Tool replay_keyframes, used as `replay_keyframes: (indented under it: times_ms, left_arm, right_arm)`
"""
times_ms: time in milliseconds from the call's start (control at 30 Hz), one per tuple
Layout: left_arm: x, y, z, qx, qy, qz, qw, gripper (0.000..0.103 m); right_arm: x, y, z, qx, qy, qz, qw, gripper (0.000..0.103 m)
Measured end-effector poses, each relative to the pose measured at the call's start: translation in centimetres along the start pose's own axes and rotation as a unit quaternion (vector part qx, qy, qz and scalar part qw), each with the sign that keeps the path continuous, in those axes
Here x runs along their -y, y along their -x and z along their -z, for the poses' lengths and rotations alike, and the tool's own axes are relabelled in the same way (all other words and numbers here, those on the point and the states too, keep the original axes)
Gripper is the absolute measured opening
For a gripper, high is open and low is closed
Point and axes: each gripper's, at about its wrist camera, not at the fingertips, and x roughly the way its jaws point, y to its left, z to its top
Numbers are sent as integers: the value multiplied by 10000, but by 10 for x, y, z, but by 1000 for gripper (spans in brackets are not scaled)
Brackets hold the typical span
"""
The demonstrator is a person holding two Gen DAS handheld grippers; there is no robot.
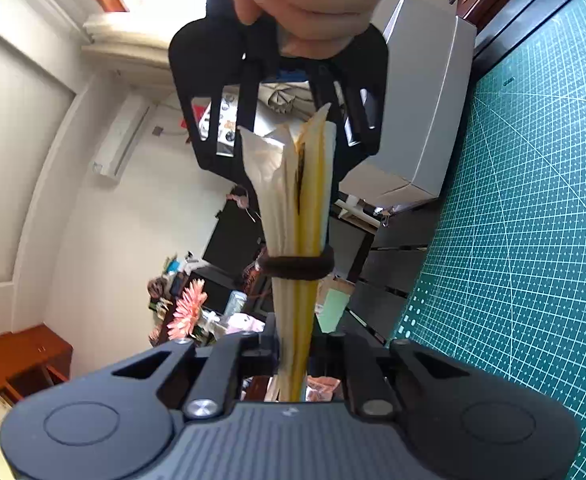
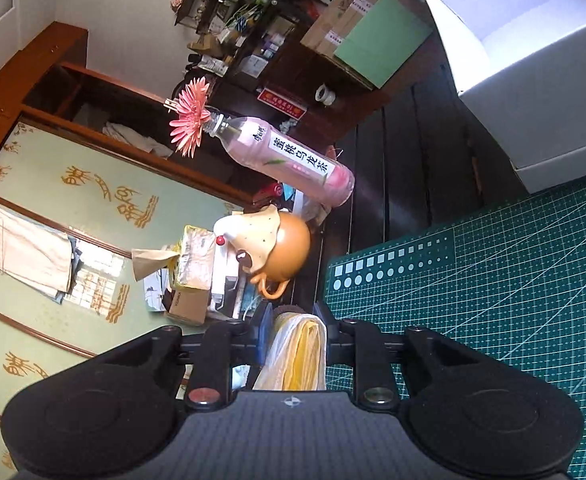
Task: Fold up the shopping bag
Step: 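Grasp the banded strip's upper end with the right tool while the left tool holds its base, then open the right tool and withdraw it from the banded strip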
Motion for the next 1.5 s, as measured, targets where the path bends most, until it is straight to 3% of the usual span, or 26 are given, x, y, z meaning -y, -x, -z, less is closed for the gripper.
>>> replay_keyframes:
  times_ms: [67, 133, 233, 367, 433, 533, 767, 900, 1067, 1167, 1267, 1300, 1367, 1433, 1467, 1500]
  left_arm:
    - [-9, -10, 0, -330, 339, 168, 9987, 12]
    - [-19, -21, 2, -647, 617, 211, 9958, 12]
    - [-20, -27, 7, -817, 587, 88, 9949, 12]
    - [-14, -28, 8, -806, 360, -82, 9961, 12]
    - [-12, -27, 7, -788, 295, -118, 9964, 12]
    - [-11, -30, 7, -855, 336, -81, 9957, 12]
    - [-10, -24, 1, -720, 345, -21, 9968, 12]
    - [-16, -25, 3, -802, 535, 211, 9951, 12]
    - [-45, -35, 8, -1185, 1293, 788, 9813, 12]
    - [-66, -43, 17, -1393, 1874, 1223, 9646, 12]
    - [-88, -53, 27, -1535, 2595, 1817, 9360, 13]
    - [-98, -55, 31, -1542, 2869, 2069, 9226, 13]
    - [-123, -56, 45, -1454, 3639, 2685, 8800, 13]
    - [-143, -51, 55, -1314, 4205, 3036, 8448, 14]
    - [-148, -52, 58, -1249, 4379, 3144, 8330, 14]
    - [-156, -53, 62, -1127, 4677, 3339, 8106, 14]
  right_arm:
    - [-4, 3, 2, 5, 27, 6, 10000, 42]
    - [-10, 7, 4, -28, 151, -79, 9999, 42]
    - [-26, 6, 12, -304, 472, -224, 9982, 43]
    - [-43, -4, 26, -593, 930, -44, 9939, 42]
    - [-45, -10, 31, -571, 1041, 175, 9928, 30]
    - [-40, -14, 32, -579, 881, 141, 9943, 23]
    - [-40, -28, 37, -734, 832, 103, 9938, 21]
    - [-37, -30, 37, -803, 783, 129, 9936, 22]
    - [-37, -7, 29, -560, 743, -101, 9956, 28]
    - [-36, 15, 22, -204, 780, -250, 9964, 35]
    - [-36, 30, 19, 170, 999, -134, 9948, 42]
    - [-37, 32, 19, 264, 1102, -71, 9935, 48]
    - [-40, 36, 20, 512, 1542, 149, 9866, 54]
    - [-39, 36, 20, 629, 1715, 174, 9830, 56]
    - [-38, 36, 19, 672, 1777, 92, 9818, 57]
    - [-38, 35, 19, 694, 1804, 47, 9811, 59]
